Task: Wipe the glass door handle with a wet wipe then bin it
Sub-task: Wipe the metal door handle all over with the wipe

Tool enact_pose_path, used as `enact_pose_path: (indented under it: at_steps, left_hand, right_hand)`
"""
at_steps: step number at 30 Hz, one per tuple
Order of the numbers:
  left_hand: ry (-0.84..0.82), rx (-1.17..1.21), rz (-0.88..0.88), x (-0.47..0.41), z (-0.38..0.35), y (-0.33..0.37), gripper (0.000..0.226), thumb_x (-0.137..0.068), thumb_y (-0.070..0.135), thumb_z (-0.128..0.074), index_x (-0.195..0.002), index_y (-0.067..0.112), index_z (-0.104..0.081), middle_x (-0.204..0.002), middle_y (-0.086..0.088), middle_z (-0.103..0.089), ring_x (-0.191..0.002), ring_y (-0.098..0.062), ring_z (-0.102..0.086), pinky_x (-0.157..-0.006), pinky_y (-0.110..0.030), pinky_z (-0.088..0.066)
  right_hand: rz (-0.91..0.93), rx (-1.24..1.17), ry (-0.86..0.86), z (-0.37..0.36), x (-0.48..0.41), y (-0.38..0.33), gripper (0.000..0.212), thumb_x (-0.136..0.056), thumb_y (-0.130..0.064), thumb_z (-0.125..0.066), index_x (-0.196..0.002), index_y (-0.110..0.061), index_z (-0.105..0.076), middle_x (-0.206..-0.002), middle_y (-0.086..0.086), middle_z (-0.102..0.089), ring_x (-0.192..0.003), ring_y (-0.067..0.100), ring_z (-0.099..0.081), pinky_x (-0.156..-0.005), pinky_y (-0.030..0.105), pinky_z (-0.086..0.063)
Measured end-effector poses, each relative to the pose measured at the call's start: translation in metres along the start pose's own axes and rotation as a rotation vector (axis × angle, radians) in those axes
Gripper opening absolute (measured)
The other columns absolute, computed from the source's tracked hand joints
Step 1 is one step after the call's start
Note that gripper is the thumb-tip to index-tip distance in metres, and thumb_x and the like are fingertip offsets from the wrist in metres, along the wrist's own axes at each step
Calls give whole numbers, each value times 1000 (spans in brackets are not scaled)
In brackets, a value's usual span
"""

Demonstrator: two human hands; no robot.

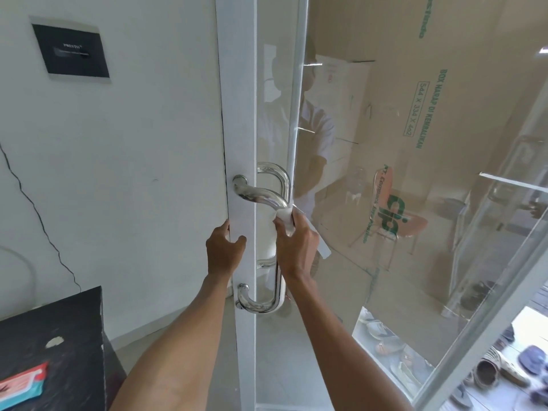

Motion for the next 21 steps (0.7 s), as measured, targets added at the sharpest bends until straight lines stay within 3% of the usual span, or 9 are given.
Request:
enact_pose_path:
  at_steps: [4,9,13,21]
  left_hand:
    - [-7,5,-26,-1,0,3,64,-73,37,-56,-134,19,-56,-133,-7,-61,-124,-22,-57,-102,-38,-49]
    - [-5,-1,-29,-3,-2,2,68,-71,37,-56,-136,17,-54,-135,-9,-59,-125,-21,-56,-103,-38,-48]
    - [9,-17,-50,-2,-3,3,61,-71,36,-56,-129,19,-58,-128,-7,-62,-119,-20,-58,-98,-31,-48]
    - [-6,-46,-55,-6,-7,1,68,-69,42,-53,-133,20,-55,-129,-4,-61,-122,-17,-56,-102,-39,-48]
  right_hand:
    - [-78,32,-22,-13,29,37,32,-87,-38,-68,-104,-10,-65,-86,3,-72,-67,19,-62,-62,29,-48]
    - [-170,56,-12,-21,65,72,16,-84,-21,-72,-87,-8,-64,-75,5,-68,-57,17,-49,-55,22,-33]
    - [-251,87,-50,-37,83,104,22,-83,-19,-71,-98,-3,-67,-85,9,-72,-67,25,-60,-62,27,-43]
    - [-338,74,-101,-56,113,148,25,-83,-15,-69,-105,-3,-65,-94,11,-71,-84,32,-66,-74,35,-52]
Point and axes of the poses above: each hand's wrist, its own x-axis away from the middle knuckle, its own z-axis out of the back of the hand, y = z × x, the point moved 7 cm from there along -x, towards the middle knuckle
